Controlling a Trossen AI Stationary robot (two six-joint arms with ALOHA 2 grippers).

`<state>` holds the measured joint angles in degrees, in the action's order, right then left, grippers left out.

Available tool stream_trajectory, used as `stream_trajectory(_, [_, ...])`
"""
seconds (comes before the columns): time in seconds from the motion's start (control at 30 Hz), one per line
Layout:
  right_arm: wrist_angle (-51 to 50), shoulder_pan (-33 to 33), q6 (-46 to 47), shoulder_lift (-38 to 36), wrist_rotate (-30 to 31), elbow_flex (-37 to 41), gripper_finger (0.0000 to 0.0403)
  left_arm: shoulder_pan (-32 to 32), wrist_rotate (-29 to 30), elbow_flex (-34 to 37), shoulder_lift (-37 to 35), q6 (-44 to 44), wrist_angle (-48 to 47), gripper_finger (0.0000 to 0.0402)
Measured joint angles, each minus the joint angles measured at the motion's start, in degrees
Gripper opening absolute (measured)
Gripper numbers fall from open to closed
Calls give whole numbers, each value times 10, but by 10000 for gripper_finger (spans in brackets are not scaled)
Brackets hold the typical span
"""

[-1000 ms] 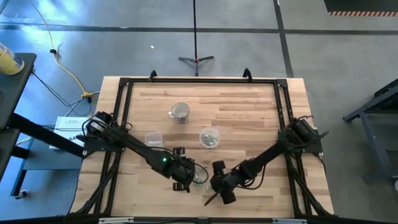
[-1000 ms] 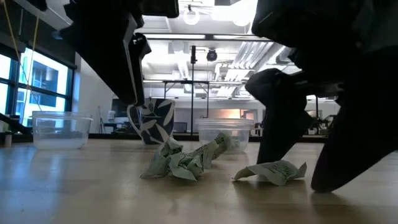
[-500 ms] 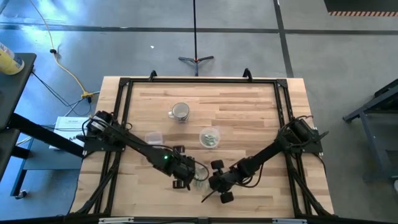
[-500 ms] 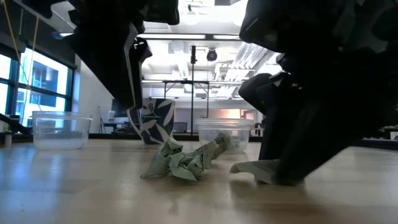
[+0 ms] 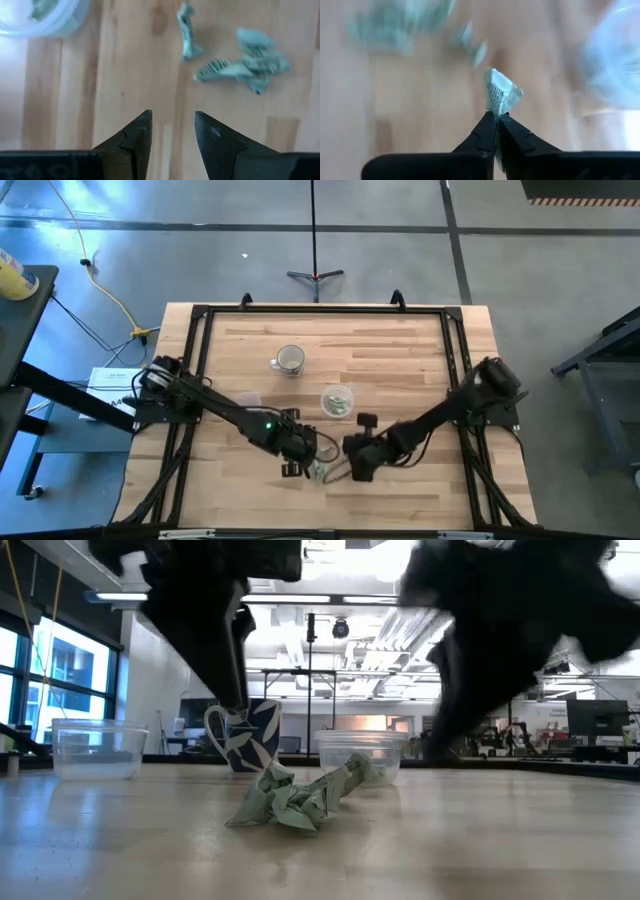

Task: Pick and place Stevia / Truvia into bins
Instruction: Put the white stevia packet into the right transparent container

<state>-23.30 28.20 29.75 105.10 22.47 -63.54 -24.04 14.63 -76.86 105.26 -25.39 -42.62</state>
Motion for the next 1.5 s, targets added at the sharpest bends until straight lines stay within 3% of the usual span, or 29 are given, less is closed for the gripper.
stream_trajectory(0.2, [-23, -52, 34, -60, 54, -2, 10, 8, 8, 0, -5, 12, -4, 183])
stream_trajectory(0.5, [-17, -172, -147, -58, 13, -3, 8, 8, 24, 0, -15, -24, -47, 183])
stream_trajectory(0.77, [25, -221, -254, -57, -64, -3, 13, 8, 40, 14, -42, -59, -66, 183])
stream_trajectory(0.87, [39, -222, -281, -57, -60, -3, 49, 8, 41, 26, -48, -77, -56, 183])
stream_trajectory(1.0, [25, -222, -286, -57, -59, -3, 127, 12, 42, 31, -49, -90, -45, 183])
stream_trajectory(1.2, [-2, -208, -287, -63, -11, -3, 222, 20, 46, 31, -50, -85, -36, 183])
stream_trajectory(1.5, [-110, -98, -203, -131, 70, -4, 242, 43, 22, 35, -50, -14, 10, 183])
